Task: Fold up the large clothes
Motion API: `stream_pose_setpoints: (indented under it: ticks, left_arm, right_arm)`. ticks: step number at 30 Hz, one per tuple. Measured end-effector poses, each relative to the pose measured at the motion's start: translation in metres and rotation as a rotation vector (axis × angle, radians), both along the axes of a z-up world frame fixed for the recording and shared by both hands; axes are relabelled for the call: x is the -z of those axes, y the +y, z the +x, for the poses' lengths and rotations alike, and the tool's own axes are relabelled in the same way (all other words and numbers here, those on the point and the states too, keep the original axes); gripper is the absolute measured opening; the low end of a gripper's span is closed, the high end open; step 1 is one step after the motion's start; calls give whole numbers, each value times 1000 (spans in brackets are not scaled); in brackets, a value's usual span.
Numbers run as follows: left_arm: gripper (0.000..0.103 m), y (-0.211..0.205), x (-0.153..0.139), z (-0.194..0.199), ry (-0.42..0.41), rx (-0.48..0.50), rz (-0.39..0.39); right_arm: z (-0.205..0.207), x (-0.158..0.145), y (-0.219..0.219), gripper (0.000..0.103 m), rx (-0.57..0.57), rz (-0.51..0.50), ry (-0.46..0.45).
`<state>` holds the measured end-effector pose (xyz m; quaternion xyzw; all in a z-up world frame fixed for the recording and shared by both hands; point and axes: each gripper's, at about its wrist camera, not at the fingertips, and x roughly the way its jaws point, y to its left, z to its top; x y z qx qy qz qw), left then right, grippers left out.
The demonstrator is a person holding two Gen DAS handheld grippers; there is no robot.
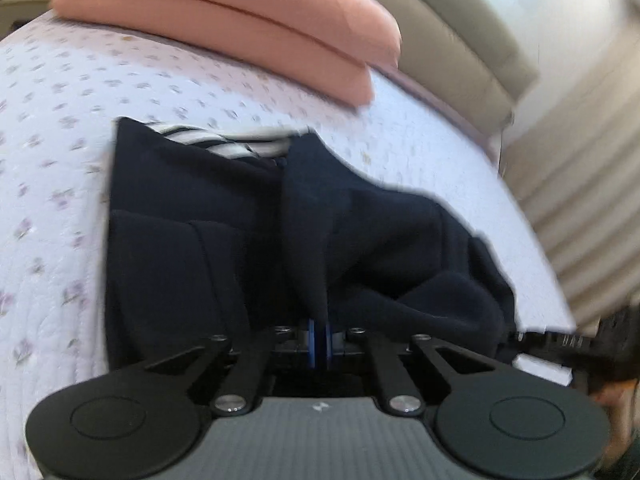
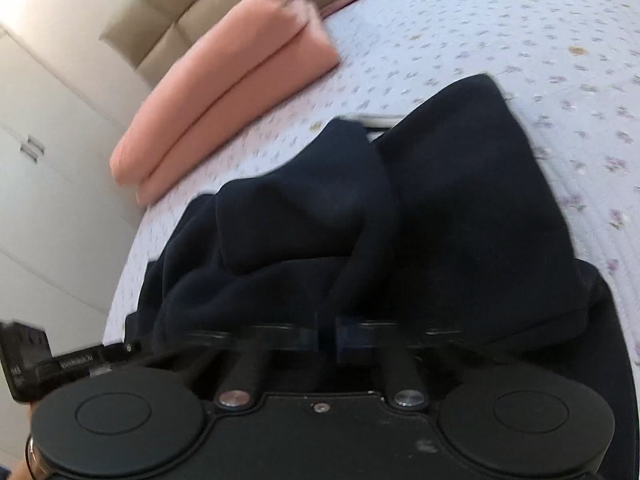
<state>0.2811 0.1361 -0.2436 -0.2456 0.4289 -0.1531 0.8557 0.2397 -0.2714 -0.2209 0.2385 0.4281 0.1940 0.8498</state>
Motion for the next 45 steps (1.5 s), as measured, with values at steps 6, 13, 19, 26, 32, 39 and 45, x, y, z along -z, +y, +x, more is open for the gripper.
stream_pose_setpoints:
  ticks: [6, 13, 19, 26, 32, 39, 45]
  left_arm:
    - [11, 11, 9, -21, 32, -23, 10]
    - [72, 26, -14, -68, 39, -42, 0]
    - [71, 63, -11, -140, 120, -112, 81]
    - [64, 78, 16, -220, 164, -116, -14]
    - [55, 59, 28, -280, 213, -57, -187]
    - [50, 34, 36, -315, 223, 7, -214]
    - [43, 29, 39, -325, 229, 54, -233]
  right_arm:
    - [1, 9, -3, 14, -43, -88, 45]
    - [-24, -8, -20, 52, -110, -2, -8]
    - [-74, -10, -77, 77, -111, 5, -58]
    - [-127, 25, -131, 78, -78, 38, 106]
    - [-185, 41, -150, 74, -99, 162, 132]
    - [-248, 48, -160, 69, -112, 257, 196]
    - [-288, 57, -166, 13, -43, 344, 255]
